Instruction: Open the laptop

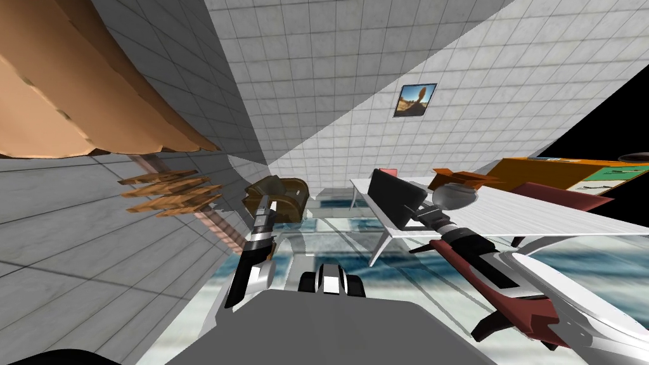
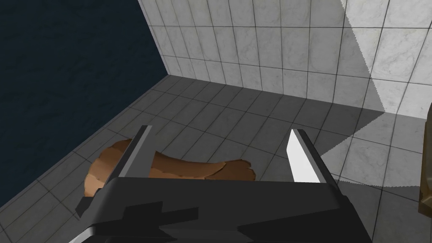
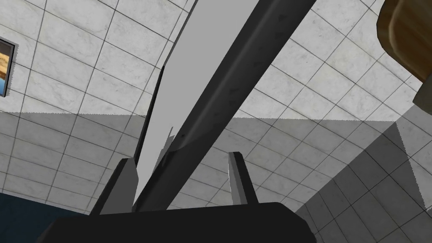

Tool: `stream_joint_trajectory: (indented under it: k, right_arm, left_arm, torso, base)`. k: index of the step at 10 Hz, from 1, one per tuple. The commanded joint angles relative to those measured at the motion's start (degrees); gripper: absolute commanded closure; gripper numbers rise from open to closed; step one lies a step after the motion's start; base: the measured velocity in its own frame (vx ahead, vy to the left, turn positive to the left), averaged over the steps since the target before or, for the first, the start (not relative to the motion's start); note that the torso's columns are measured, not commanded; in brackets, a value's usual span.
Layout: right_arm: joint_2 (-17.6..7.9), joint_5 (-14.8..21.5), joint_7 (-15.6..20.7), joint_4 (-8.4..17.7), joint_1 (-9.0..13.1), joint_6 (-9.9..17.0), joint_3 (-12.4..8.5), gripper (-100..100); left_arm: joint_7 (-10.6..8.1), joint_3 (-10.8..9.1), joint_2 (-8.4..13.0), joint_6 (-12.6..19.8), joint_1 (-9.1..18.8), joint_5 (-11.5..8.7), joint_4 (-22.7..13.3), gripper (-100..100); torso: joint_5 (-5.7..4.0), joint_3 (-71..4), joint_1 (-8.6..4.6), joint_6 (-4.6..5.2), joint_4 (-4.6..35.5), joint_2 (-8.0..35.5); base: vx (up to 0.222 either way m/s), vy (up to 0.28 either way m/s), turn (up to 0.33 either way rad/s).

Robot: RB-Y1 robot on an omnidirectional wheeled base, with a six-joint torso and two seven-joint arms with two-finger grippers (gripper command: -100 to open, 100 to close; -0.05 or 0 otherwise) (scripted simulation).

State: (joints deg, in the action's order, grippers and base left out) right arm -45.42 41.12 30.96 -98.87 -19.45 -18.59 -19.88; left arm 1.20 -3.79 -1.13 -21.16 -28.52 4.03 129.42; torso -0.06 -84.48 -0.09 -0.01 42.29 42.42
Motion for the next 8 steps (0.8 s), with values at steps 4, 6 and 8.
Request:
stream_joint_trajectory:
  k: [4,6,8]
  right_arm:
    - [-1.2,-6.08,-7.62,4.13,2.36,0.45,1.14,100]
    - [-1.59,-8.11,-10.16,5.5,3.15,0.61,1.52,100]
    - [-1.99,-10.13,-12.7,6.88,3.93,0.76,1.9,100]
  left_arm:
    - [0.0,0.0,0.01,0.0,0.01,0.0,0.0,0]
    - [0.0,0.0,0.0,0.0,0.01,0.0,0.0,0]
    - [0.0,0.0,0.0,0.0,0.01,0.0,0.0,0]
  torso:
    - [0.03,-0.12,-0.06,0.1,-0.01,-0.18]
    - [0.02,-0.09,-0.01,0.09,-0.02,-0.14]
    - [-0.06,-0.13,-0.15,0.13,-0.08,-0.22]
  base:
    - [-0.042,-0.078,0.048]
    - [-0.043,-0.075,0.042]
    - [-0.033,-0.071,0.036]
